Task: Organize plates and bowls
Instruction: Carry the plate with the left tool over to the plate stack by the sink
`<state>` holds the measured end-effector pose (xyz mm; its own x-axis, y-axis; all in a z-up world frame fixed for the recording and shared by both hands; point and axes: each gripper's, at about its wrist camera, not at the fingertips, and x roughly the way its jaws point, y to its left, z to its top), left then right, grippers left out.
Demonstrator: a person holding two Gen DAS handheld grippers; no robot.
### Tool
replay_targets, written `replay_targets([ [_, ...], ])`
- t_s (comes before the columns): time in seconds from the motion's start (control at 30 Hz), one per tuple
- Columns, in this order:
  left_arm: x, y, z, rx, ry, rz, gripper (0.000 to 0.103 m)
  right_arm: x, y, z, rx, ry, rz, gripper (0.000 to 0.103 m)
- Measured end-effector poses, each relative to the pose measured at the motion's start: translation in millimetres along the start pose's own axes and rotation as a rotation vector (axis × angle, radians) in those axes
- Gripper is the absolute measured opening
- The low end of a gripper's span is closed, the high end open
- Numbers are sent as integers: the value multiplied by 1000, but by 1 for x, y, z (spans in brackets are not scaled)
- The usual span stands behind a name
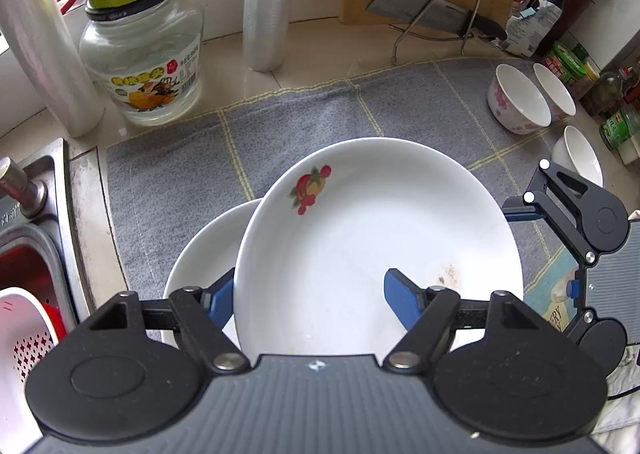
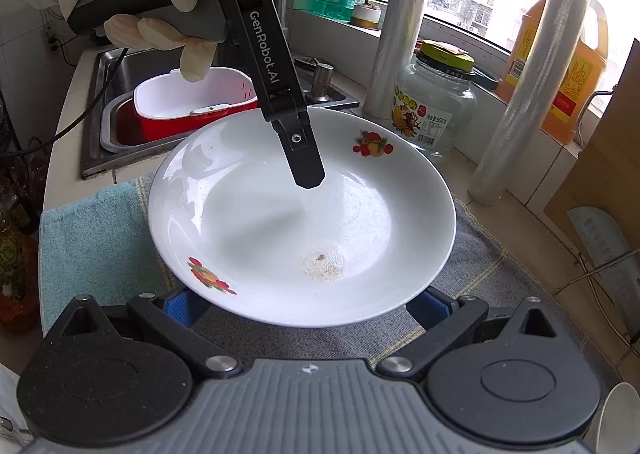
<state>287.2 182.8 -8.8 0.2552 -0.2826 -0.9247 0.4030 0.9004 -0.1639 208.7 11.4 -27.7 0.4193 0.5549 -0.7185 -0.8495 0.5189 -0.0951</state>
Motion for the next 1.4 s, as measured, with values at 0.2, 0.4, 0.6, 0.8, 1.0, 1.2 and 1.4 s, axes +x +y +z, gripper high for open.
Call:
replay_targets([
  [0.2,4,10,-8,-32,7,-3,75,5,8,4,-16,9,25,103],
  [0.4,10,16,-10,-44,17,-9,75,11,9,5,-22,24,36,103],
  [0.6,17,21,-10,-44,25,-21,75,14,11,6,-27,38,25,103],
  [0.8,22,24,-8,-42,38,-25,75,15,11,6,-31,47,13,103],
  [1.0,24,26,-7,-34,50,-21,75,17,12,9,-33,51,10,103],
  [1.2,31,25,-6,-24,69,-3,76,17,14,10,-46,52,10,103],
  [1.4,34,27,-6,-28,88,19,77,18,14,11,-43,47,19,103],
])
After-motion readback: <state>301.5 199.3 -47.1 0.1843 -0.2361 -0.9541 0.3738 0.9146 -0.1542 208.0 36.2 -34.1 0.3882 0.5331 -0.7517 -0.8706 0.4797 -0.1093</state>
